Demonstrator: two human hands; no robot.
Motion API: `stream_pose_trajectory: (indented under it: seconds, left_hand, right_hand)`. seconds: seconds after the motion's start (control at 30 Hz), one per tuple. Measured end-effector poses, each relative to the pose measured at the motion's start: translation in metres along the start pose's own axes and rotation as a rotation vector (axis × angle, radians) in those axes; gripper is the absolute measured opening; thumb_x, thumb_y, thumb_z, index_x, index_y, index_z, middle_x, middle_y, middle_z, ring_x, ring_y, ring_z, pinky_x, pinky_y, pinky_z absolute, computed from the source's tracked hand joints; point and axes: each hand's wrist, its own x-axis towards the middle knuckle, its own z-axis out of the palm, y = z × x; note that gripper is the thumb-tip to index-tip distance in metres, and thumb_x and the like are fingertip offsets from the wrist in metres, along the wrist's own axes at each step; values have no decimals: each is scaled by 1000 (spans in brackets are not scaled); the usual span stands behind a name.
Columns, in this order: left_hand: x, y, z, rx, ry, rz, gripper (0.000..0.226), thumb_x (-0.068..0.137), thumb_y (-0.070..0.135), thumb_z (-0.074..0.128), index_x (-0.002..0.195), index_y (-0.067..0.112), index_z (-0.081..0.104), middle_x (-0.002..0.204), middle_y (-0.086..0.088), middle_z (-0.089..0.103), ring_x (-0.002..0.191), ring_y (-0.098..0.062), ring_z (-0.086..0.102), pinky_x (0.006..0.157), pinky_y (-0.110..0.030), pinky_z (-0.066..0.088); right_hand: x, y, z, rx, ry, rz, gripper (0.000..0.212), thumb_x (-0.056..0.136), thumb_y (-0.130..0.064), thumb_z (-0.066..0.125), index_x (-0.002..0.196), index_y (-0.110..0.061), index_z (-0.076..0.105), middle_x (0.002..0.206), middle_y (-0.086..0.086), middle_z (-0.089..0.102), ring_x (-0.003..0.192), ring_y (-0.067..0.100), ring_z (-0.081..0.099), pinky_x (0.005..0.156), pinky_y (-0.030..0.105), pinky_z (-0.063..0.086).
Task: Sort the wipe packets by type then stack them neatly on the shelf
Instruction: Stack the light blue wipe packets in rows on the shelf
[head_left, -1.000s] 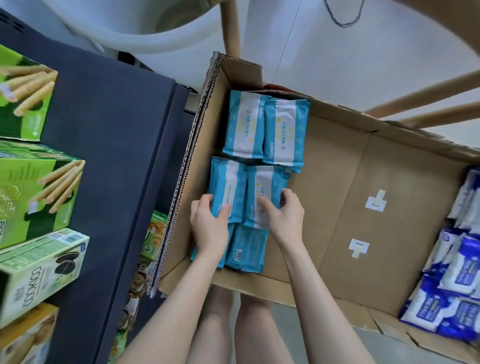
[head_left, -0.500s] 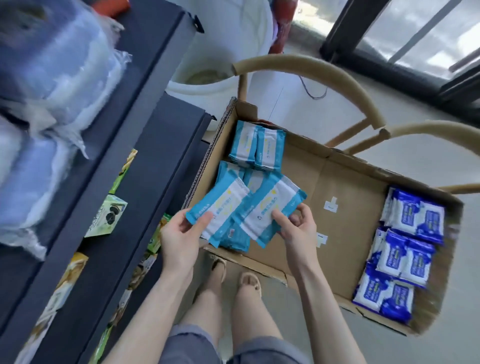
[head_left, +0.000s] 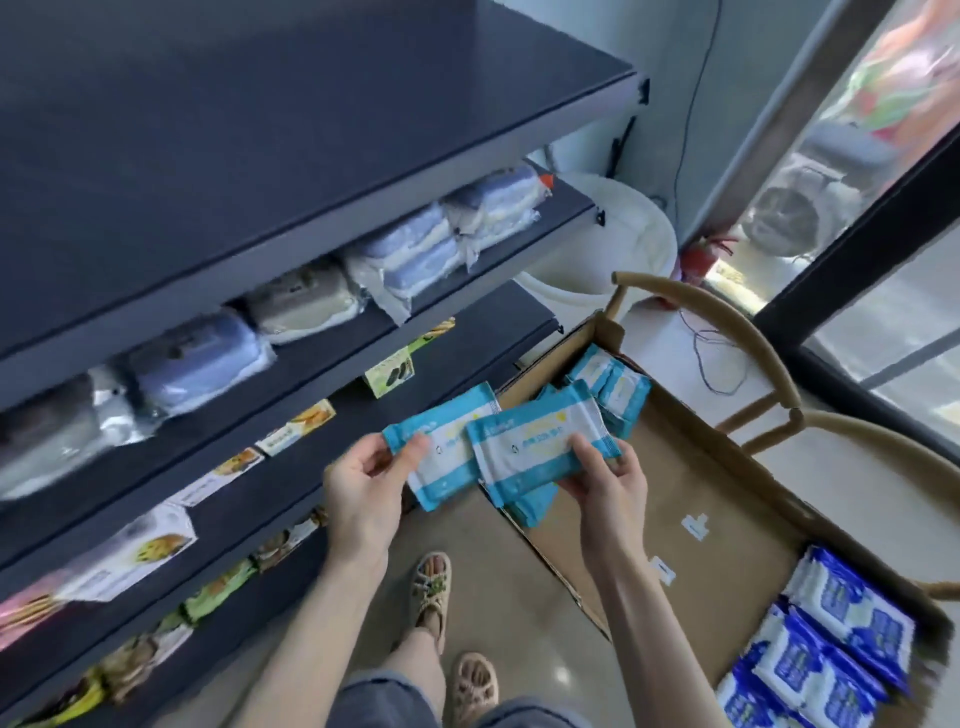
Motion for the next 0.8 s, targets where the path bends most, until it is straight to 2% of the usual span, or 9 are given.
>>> stream_pose_trajectory:
  seconds: [0.07, 0.13, 0.17, 0.27, 0.4, 0.47, 0.53, 0.67, 0.8]
  left_hand:
    - [-5, 22, -29, -9, 75, 67, 9, 79, 16, 74, 83, 9, 69, 84, -3, 73, 80, -16, 68, 69, -33, 56]
    - [-8, 46, -60, -15, 154, 140, 7, 79, 16, 74, 82, 10, 70, 83, -2, 73, 79, -15, 65, 73, -35, 53]
    - [-9, 58, -76, -28, 189, 175, 4, 80, 14, 73, 83, 12, 71, 82, 1, 73, 79, -13, 66, 73, -32, 53]
    - [-13, 93, -130, -56, 286, 279, 2, 82, 14, 70, 83, 16, 70, 79, 6, 73, 77, -9, 65, 64, -21, 52]
    - [-17, 132, -218, -26, 416, 410, 2, 84, 15, 69, 82, 15, 70, 81, 1, 72, 76, -9, 64, 69, -30, 51]
    - [-19, 144, -263, -5, 470, 456, 5, 84, 15, 69, 83, 11, 70, 77, 1, 72, 71, -6, 63, 61, -27, 51]
    - [-19, 154, -307, 18, 510, 485, 4, 84, 12, 69, 82, 9, 70, 72, 5, 71, 66, -1, 62, 54, -19, 50]
    - [-9, 171, -387, 69, 545, 509, 5, 83, 11, 69, 82, 16, 71, 77, 6, 72, 70, -1, 64, 57, -19, 52]
    - [11, 184, -452, 94, 546, 481, 12, 85, 8, 67, 80, 18, 70, 76, 8, 73, 74, -1, 67, 57, -19, 52]
  right_hand:
    - [-13, -10, 29, -35, -86, -24, 19, 88, -12, 64, 104, -9, 55, 89, 8, 69, 73, 18, 66, 66, 27, 53]
    - [-26, -21, 64, -50, -201, -69, 13, 88, -11, 65, 96, -9, 55, 78, 5, 70, 65, 17, 65, 64, 29, 53]
    - [-34, -26, 83, -52, -251, -94, 11, 87, -10, 65, 92, -8, 55, 74, 3, 70, 63, 16, 65, 62, 28, 54]
    - [-64, -35, 143, -41, -396, -144, 10, 88, -7, 64, 89, -7, 54, 76, 1, 69, 74, 15, 67, 63, 22, 55]
    - [-113, -29, 226, -93, -603, -207, 14, 87, -8, 65, 96, -7, 54, 88, 2, 70, 85, 16, 69, 65, 22, 55]
    - [-140, -17, 266, -119, -665, -235, 20, 87, -7, 65, 103, -7, 53, 95, 5, 68, 87, 16, 70, 66, 23, 56]
    - [-166, -2, 301, -142, -707, -259, 25, 86, -6, 65, 108, -9, 54, 98, 5, 68, 88, 14, 70, 66, 23, 56]
    - [-210, 29, 366, -160, -782, -278, 28, 87, -4, 65, 112, -11, 56, 100, 3, 69, 91, 12, 70, 64, 22, 56]
    - [-239, 55, 423, -206, -842, -269, 18, 87, -4, 64, 103, -9, 58, 100, 6, 70, 93, 17, 70, 68, 26, 57]
